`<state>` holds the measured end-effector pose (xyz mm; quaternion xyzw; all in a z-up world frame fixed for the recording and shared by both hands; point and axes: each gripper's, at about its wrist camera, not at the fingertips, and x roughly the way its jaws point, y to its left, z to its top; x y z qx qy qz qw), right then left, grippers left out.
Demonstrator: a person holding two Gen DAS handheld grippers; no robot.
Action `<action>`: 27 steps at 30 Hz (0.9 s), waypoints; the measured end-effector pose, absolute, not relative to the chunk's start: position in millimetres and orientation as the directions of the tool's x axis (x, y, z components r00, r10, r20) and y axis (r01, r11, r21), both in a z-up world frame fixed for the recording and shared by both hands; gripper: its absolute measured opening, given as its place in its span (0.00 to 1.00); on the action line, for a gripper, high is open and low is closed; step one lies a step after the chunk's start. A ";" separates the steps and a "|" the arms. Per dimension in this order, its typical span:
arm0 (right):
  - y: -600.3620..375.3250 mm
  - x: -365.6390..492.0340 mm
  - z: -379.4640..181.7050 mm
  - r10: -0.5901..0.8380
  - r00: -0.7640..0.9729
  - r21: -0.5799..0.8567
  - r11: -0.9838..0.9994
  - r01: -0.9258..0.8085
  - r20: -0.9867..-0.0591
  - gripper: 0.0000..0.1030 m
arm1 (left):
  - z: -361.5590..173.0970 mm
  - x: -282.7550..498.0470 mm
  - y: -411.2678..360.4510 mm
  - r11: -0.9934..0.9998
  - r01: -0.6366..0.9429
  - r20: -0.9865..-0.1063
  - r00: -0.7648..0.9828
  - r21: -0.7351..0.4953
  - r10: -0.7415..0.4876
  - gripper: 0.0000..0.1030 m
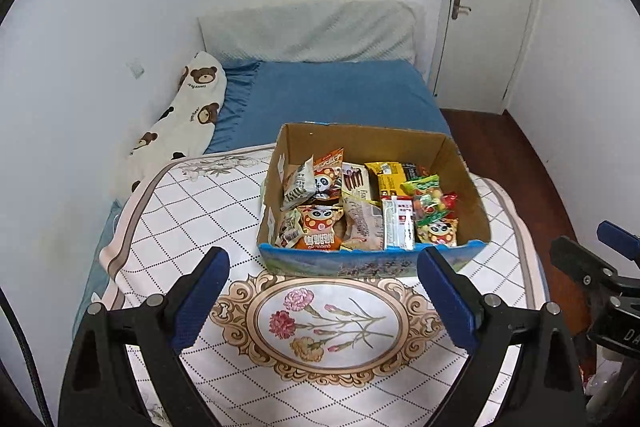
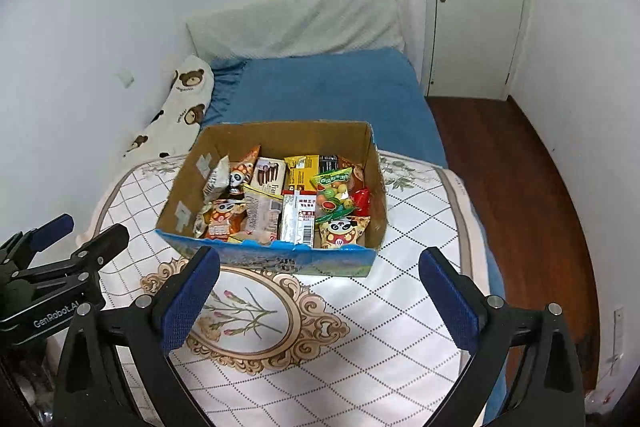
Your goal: Organize snacks
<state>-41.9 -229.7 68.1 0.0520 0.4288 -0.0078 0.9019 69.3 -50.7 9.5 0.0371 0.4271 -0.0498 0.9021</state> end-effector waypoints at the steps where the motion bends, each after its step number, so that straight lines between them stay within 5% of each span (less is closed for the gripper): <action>1: -228.5 -49.9 73.7 0.027 0.643 0.085 0.995 0.060 -0.765 0.99 | 12.4 65.2 -49.4 0.992 0.121 -0.772 0.633 0.023 -0.059 0.93; 27: -207.5 -127.1 126.1 -0.013 0.728 0.036 0.998 0.052 -0.686 1.00 | 45.9 11.6 -39.9 0.993 0.117 -0.725 0.686 0.023 -0.065 0.93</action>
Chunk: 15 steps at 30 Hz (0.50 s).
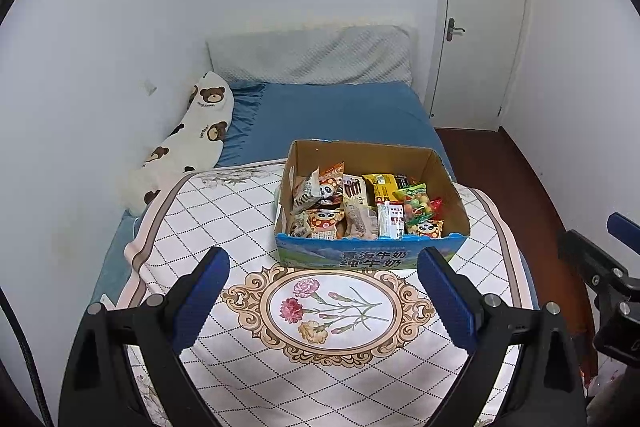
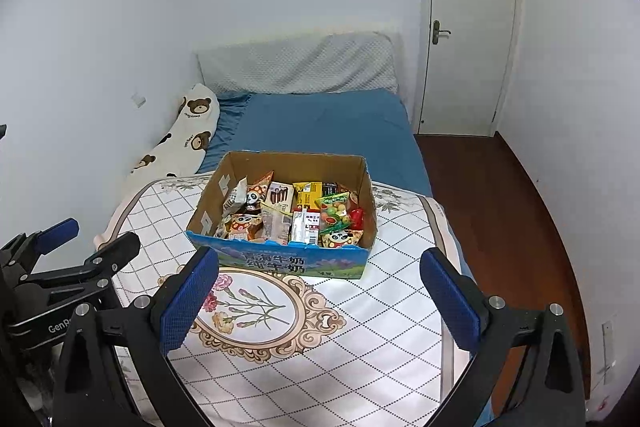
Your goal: Organize snacks
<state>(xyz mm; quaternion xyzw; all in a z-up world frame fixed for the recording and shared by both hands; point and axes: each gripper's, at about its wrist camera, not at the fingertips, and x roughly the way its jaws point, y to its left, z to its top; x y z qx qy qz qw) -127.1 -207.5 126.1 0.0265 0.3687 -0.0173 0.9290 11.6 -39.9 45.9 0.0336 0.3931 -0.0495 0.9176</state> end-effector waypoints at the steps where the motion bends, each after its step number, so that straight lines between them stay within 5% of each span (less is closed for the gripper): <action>1: -207.9 -126.6 125.2 -0.015 0.729 0.036 0.998 0.055 -0.684 1.00 | 45.2 13.6 -40.2 0.993 0.119 -0.725 0.685 0.018 -0.069 0.94; 15: -220.6 -77.7 90.3 -0.037 0.717 0.049 0.994 0.099 -0.696 1.00 | 15.0 65.6 -52.4 0.993 0.100 -0.739 0.674 0.063 -0.021 1.00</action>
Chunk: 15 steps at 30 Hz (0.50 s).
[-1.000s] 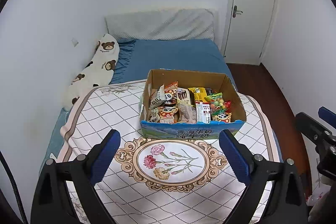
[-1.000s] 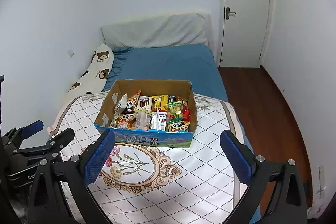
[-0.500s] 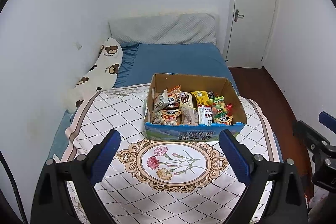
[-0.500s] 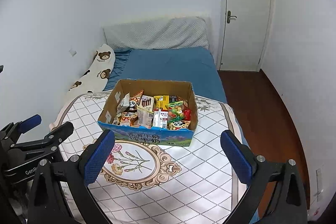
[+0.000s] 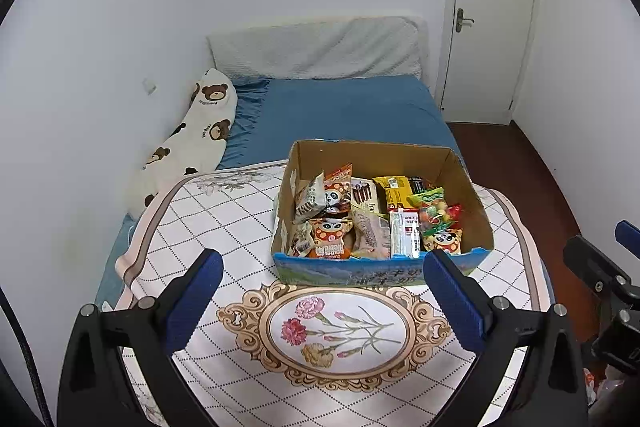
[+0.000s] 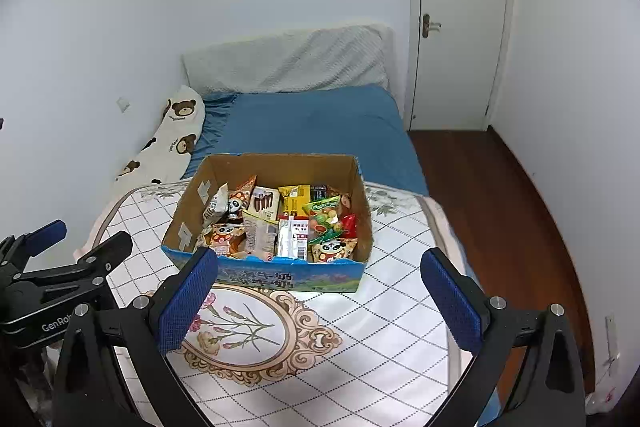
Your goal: Organize snacks
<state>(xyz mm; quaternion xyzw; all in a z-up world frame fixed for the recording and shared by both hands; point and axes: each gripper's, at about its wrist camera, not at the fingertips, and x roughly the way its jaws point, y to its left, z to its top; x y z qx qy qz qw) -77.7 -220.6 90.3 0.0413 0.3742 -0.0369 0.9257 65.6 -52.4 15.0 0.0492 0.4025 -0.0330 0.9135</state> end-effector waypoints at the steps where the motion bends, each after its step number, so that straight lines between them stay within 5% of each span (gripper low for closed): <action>1: -222.3 -73.3 87.4 -0.036 0.714 0.055 0.993 0.104 -0.700 1.00 | 13.1 68.9 -52.6 0.993 0.098 -0.742 0.670 0.063 -0.019 1.00; 15: -228.4 -34.3 58.2 -0.072 0.678 0.026 0.991 0.133 -0.731 1.00 | -14.6 102.6 -54.5 0.993 0.084 -0.774 0.634 0.080 0.009 1.00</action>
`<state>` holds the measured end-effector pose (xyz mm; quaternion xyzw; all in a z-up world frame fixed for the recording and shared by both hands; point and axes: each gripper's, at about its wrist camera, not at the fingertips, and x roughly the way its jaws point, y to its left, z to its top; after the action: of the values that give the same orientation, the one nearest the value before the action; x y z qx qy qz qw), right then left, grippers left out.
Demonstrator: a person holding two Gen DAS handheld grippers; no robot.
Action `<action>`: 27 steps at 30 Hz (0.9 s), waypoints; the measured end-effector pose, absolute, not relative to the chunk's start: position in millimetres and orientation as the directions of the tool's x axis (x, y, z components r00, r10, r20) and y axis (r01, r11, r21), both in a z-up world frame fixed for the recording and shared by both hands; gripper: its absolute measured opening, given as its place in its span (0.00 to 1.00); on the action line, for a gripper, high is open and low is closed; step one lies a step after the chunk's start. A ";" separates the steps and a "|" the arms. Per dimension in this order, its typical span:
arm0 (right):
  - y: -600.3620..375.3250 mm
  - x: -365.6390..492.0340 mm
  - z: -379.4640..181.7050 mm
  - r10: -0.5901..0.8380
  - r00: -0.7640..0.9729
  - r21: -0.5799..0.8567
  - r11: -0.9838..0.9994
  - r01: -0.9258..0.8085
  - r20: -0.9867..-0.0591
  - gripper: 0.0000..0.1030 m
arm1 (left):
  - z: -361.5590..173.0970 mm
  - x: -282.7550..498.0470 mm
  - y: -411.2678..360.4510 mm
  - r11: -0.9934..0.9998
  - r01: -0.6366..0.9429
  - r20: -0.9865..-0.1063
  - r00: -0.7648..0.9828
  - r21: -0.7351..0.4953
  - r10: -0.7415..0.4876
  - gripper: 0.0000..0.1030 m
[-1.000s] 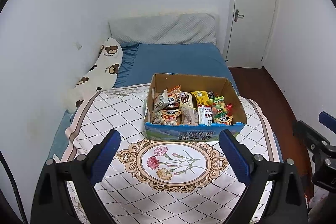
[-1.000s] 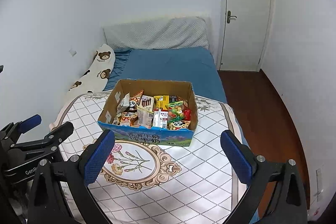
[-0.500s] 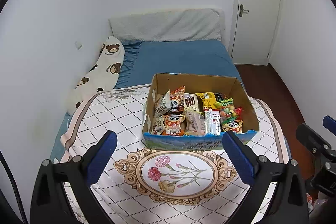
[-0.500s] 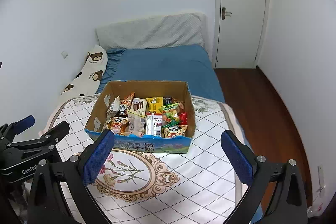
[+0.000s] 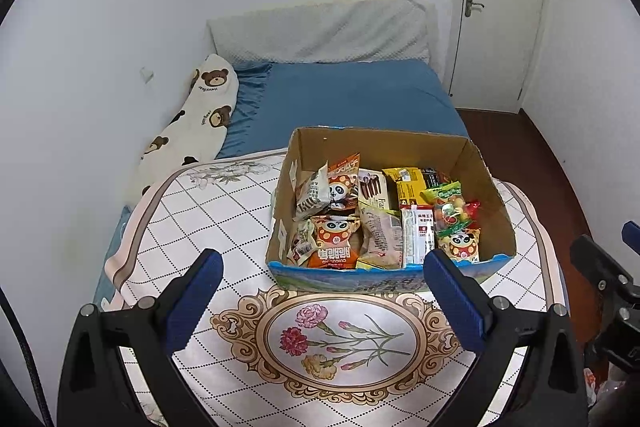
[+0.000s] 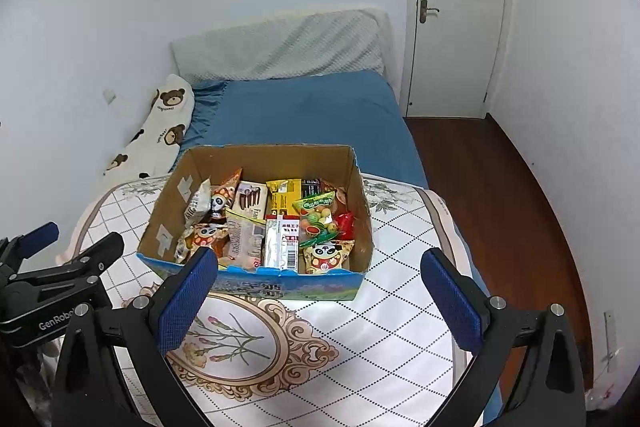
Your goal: Organize snacks
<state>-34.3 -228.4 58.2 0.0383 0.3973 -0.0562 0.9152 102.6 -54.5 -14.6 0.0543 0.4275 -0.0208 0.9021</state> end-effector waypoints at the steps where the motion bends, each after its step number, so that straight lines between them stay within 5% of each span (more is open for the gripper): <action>1: -228.4 -32.4 55.5 -0.073 0.674 0.024 0.991 0.133 -0.735 1.00 | -15.5 102.9 -54.8 0.993 0.085 -0.774 0.633 0.082 0.010 1.00; 27: -231.2 -20.4 44.2 -0.092 0.656 0.012 0.988 0.153 -0.749 1.00 | -22.0 103.2 -55.7 0.993 0.087 -0.774 0.633 0.075 0.003 1.00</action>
<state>-20.4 -231.2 44.2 0.0372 0.4091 -0.0673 0.9092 103.2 -55.7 -22.0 0.0526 0.4279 -0.0235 0.9020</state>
